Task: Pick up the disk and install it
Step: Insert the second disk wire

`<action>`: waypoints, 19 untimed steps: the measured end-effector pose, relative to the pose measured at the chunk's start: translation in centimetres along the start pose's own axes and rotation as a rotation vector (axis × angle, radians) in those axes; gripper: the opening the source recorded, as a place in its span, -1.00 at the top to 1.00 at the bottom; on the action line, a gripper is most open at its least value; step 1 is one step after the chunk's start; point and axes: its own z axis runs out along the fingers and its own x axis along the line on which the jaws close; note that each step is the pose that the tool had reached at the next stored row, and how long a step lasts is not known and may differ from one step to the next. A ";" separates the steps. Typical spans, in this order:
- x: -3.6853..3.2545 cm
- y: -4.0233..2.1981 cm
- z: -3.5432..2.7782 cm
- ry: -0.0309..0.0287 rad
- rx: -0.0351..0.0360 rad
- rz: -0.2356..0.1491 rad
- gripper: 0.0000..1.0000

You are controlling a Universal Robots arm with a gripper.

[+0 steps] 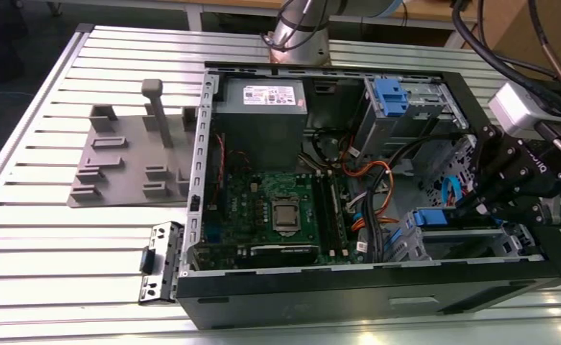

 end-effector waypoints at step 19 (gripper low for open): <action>0.07 -0.01 0.02 -0.0005 0.0000 0.000 0.42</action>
